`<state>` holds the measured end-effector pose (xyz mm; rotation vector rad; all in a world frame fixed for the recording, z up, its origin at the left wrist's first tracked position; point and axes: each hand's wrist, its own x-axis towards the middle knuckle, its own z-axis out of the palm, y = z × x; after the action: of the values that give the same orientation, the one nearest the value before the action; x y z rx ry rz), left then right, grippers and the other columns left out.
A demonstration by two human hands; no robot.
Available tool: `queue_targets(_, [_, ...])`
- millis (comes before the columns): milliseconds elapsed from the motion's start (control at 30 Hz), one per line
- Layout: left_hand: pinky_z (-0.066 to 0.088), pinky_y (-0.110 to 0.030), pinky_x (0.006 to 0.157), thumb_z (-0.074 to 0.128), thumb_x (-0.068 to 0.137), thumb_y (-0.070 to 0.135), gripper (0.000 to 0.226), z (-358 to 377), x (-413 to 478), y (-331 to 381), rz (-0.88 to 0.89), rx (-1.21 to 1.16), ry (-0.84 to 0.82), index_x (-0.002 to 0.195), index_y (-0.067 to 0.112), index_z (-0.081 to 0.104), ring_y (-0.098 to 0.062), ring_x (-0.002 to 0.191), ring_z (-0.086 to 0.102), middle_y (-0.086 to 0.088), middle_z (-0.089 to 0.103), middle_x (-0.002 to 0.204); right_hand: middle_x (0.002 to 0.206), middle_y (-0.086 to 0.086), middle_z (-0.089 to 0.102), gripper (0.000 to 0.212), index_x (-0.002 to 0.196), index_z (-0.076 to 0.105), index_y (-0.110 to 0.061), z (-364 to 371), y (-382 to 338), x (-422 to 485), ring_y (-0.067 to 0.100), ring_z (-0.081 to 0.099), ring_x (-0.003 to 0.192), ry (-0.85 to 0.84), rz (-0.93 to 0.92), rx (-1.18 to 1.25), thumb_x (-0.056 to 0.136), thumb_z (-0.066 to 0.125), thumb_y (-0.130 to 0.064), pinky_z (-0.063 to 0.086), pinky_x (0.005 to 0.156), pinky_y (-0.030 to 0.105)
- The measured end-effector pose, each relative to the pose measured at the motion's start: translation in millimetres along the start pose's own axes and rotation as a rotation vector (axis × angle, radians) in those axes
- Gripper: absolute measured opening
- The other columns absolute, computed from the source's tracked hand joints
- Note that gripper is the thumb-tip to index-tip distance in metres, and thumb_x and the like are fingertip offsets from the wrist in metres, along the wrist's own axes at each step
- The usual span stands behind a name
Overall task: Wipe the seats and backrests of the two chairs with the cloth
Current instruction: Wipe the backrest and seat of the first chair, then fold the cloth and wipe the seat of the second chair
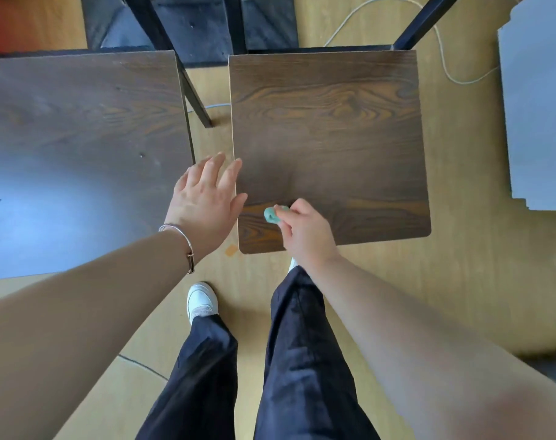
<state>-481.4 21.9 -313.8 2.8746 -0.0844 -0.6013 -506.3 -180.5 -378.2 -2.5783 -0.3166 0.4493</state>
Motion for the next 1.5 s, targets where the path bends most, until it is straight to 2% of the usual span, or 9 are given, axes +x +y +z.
queue_targets(133, [0.029,-0.049,0.111,0.038,0.099,0.041,0.056,1,-17,-6,0.020,-0.008,-0.002,0.149,0.019,0.028,-0.033,0.140,0.027,-0.011,0.028,0.154,0.094,0.004,0.054,0.031,0.123,0.069,-0.016,3,-10,-30,0.023,0.058,0.078,-0.093,0.038,0.091,0.094,0.059,-0.015,0.053,0.071,0.035])
queue_targets(267, [0.030,-0.049,0.110,0.037,0.098,0.042,0.056,5,-20,-10,0.048,0.004,0.009,0.149,0.020,0.027,-0.033,0.139,0.026,-0.011,0.029,0.153,0.093,0.009,0.058,0.031,0.120,0.071,-0.015,-40,37,-29,0.020,0.056,0.076,0.313,0.388,0.138,0.091,0.061,-0.009,0.043,0.076,0.023])
queue_targets(400, [0.032,-0.051,0.108,0.039,0.099,0.041,0.056,10,-22,-16,0.059,-0.004,0.026,0.148,0.018,0.028,-0.034,0.138,0.028,-0.012,0.031,0.152,0.110,0.011,0.057,0.033,0.129,0.065,-0.016,-52,77,-40,0.023,0.060,0.088,0.337,0.725,0.085,0.098,0.055,-0.015,0.045,0.080,0.024])
queue_targets(667, [0.030,-0.051,0.110,0.041,0.098,0.041,0.058,8,-48,-37,0.088,-0.005,-0.006,0.150,0.019,0.026,-0.034,0.140,0.026,-0.012,0.029,0.154,0.094,0.005,0.054,0.034,0.123,0.069,-0.018,12,-8,-49,0.023,0.057,0.078,0.201,0.493,0.097,0.092,0.058,-0.009,0.052,0.077,0.034])
queue_targets(867, [0.031,-0.051,0.110,0.045,0.098,0.038,0.055,-7,-75,-75,0.058,-0.049,0.054,0.148,0.017,0.033,-0.035,0.140,0.029,-0.013,0.032,0.153,0.094,0.004,0.056,0.028,0.118,0.072,-0.018,63,-83,-51,0.025,0.059,0.080,0.050,0.497,0.309,0.095,0.058,-0.015,0.051,0.072,0.033])
queue_targets(1033, [0.032,-0.050,0.110,0.048,0.097,0.038,0.055,-20,-103,-115,0.012,-0.077,0.092,0.147,0.018,0.036,-0.034,0.139,0.031,-0.013,0.035,0.152,0.079,-0.004,0.062,0.015,0.101,0.076,-0.014,66,-133,-41,0.014,0.057,0.070,-0.012,0.561,0.531,0.092,0.065,-0.018,0.043,0.059,0.013])
queue_targets(1100, [0.031,-0.049,0.110,0.048,0.097,0.038,0.055,-25,-112,-131,-0.035,-0.099,0.105,0.147,0.018,0.035,-0.033,0.140,0.029,-0.012,0.033,0.153,0.080,-0.006,0.069,0.014,0.102,0.076,-0.016,61,-158,-32,0.019,0.066,0.076,0.018,0.609,0.711,0.091,0.068,-0.019,0.058,0.073,0.029])
queue_targets(1167, [0.031,-0.048,0.110,0.046,0.097,0.038,0.056,-30,-118,-146,-0.084,-0.115,0.119,0.148,0.018,0.033,-0.032,0.141,0.027,-0.012,0.031,0.154,0.090,-0.005,0.074,0.018,0.107,0.074,-0.017,54,-182,-18,0.024,0.071,0.089,0.032,0.640,0.880,0.090,0.069,-0.017,0.058,0.085,0.045])
queue_targets(1500, [0.037,-0.049,0.105,0.047,0.097,0.039,0.055,-61,-104,-185,-0.260,-0.211,0.216,0.147,0.017,0.037,-0.032,0.138,0.032,-0.010,0.036,0.150,0.109,0.015,0.071,0.022,0.115,0.066,-0.001,17,-262,70,0.027,0.071,0.098,-0.067,0.559,1.190,0.093,0.063,-0.004,0.059,0.087,0.041])
